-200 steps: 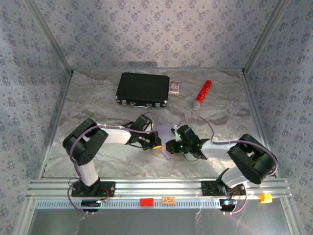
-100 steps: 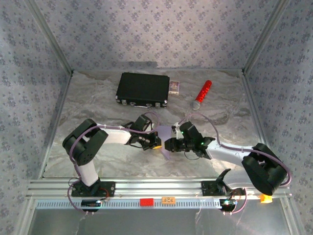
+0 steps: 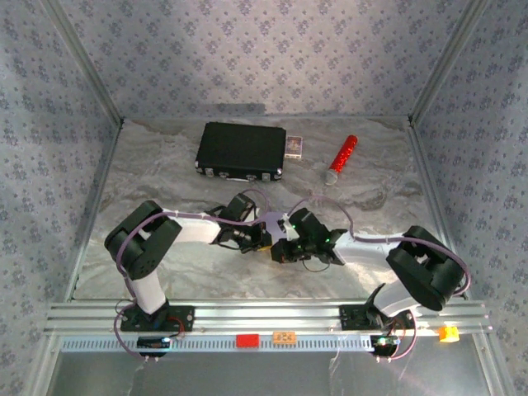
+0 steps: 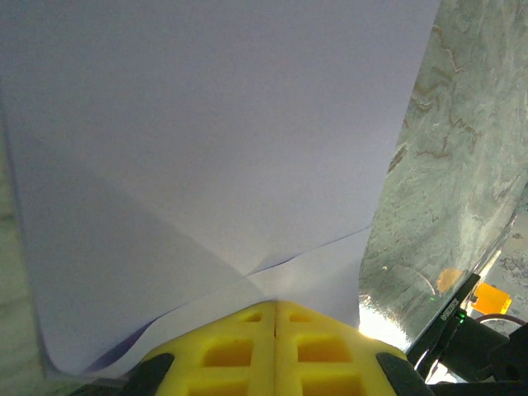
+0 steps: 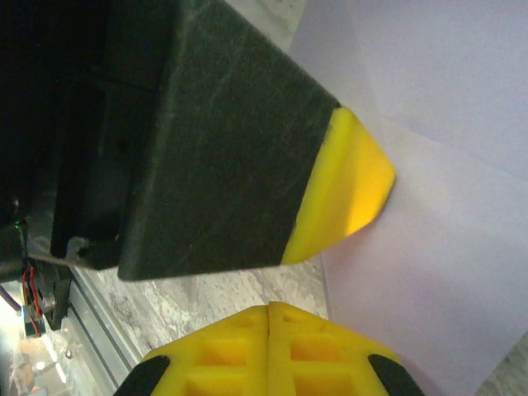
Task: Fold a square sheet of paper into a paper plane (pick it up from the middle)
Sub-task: Third fold the triangle at the center of the table.
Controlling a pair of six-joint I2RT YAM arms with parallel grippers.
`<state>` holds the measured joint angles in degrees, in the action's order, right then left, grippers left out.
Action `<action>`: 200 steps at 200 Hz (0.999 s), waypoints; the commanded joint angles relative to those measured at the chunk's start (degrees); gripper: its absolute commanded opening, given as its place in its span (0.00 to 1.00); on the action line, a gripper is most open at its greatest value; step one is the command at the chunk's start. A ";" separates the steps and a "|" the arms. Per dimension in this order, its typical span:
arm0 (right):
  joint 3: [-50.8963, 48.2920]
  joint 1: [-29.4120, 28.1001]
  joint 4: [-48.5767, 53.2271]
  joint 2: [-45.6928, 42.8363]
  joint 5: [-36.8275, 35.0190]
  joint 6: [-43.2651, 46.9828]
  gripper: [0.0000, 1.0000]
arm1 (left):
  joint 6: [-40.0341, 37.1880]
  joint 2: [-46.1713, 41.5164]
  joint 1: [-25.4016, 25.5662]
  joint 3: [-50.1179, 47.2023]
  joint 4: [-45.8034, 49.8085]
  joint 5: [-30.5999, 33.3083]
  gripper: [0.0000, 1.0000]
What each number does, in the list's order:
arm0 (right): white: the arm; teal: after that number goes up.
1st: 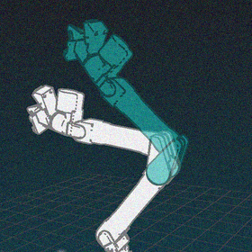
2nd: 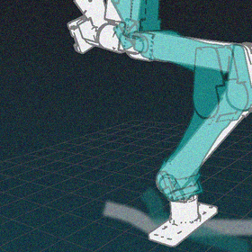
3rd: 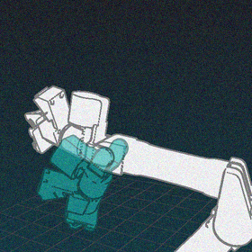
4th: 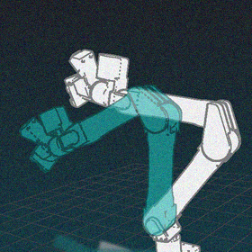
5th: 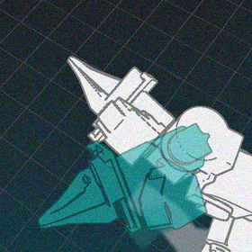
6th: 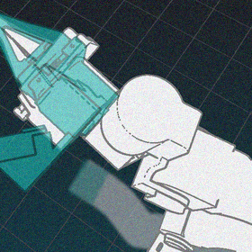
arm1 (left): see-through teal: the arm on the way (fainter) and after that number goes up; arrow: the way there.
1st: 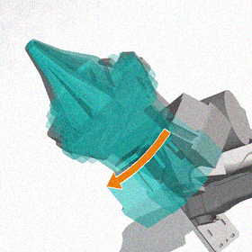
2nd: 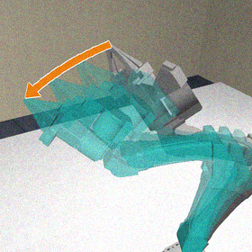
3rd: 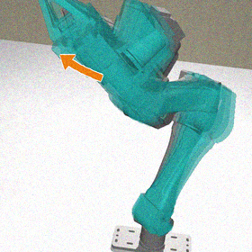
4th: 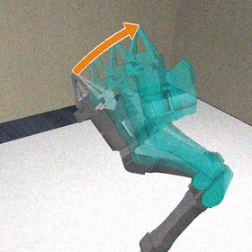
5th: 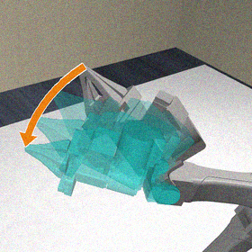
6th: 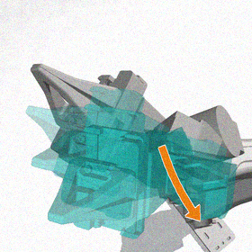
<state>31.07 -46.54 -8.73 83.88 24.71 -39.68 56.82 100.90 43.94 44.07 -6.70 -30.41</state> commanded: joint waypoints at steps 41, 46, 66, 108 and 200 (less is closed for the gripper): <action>1.24 0.54 0.11 2.42 0.49 -1.24 0.07 | -1.36 -1.82 0.24 -1.97 1.55 1.29 0.00; 1.08 0.58 0.07 2.59 0.64 -1.38 0.07 | -1.36 -1.99 0.20 -1.99 1.11 1.07 0.00; -0.49 0.54 -1.91 2.72 1.08 -2.59 0.07 | -1.44 -2.34 0.26 -1.98 0.51 0.81 0.00; -2.71 0.31 -4.17 2.48 1.81 -4.25 0.07 | -1.36 -2.38 0.24 -2.07 -0.30 0.41 0.00; -6.24 -2.30 -6.56 1.39 1.29 -7.27 0.08 | -1.18 -2.03 0.26 -2.17 -0.14 0.62 0.00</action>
<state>26.20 -48.07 -15.20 85.93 25.78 -45.15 56.42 99.85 43.94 42.81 -7.31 -30.41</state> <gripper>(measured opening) 0.083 0.042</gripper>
